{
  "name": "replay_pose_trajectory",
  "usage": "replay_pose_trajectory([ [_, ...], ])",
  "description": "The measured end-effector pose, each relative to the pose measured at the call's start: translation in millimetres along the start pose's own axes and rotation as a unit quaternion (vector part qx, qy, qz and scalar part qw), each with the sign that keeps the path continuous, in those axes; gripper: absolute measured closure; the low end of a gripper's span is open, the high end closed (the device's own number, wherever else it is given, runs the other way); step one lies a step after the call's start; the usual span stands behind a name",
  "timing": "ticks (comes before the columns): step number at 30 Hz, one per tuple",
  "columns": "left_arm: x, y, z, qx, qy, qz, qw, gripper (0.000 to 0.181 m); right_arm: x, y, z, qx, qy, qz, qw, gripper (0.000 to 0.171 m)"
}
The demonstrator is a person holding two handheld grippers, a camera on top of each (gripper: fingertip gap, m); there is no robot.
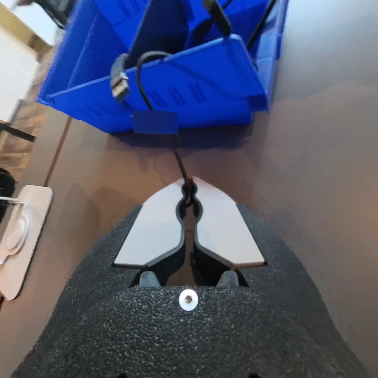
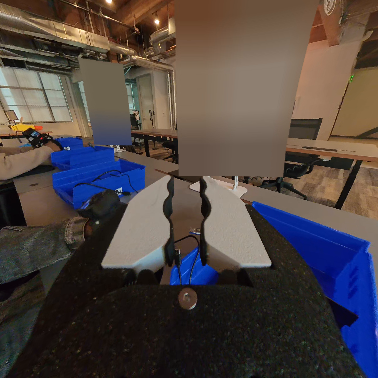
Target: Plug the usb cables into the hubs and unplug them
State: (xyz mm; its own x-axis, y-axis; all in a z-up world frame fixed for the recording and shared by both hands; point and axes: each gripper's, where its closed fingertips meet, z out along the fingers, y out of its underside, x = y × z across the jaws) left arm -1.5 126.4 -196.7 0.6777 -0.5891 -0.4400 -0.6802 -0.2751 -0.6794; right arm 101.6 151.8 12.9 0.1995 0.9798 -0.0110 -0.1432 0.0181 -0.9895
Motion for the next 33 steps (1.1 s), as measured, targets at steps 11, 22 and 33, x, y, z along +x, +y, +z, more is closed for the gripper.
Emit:
replay_pose_trajectory([
  [11, -74.4, -44.4, -143.0, 0.228, -0.068, -0.137, 0.962, 0.181, 7.2, 16.1, 1.8, -0.047, 0.021, -0.02, 0.998, 0.148],
  [22, -182.8, 75.4, -352.8, 0.177, -0.344, -0.218, 0.896, 0.181, -15.5, 31.2, 17.5, -0.092, -0.01, -0.052, 0.994, 0.147],
  [33, -178.6, 261.9, -375.7, -0.18, -0.462, -0.222, 0.84, 0.181, -27.6, 39.3, 27.5, -0.114, -0.019, -0.066, 0.991, 0.145],
])
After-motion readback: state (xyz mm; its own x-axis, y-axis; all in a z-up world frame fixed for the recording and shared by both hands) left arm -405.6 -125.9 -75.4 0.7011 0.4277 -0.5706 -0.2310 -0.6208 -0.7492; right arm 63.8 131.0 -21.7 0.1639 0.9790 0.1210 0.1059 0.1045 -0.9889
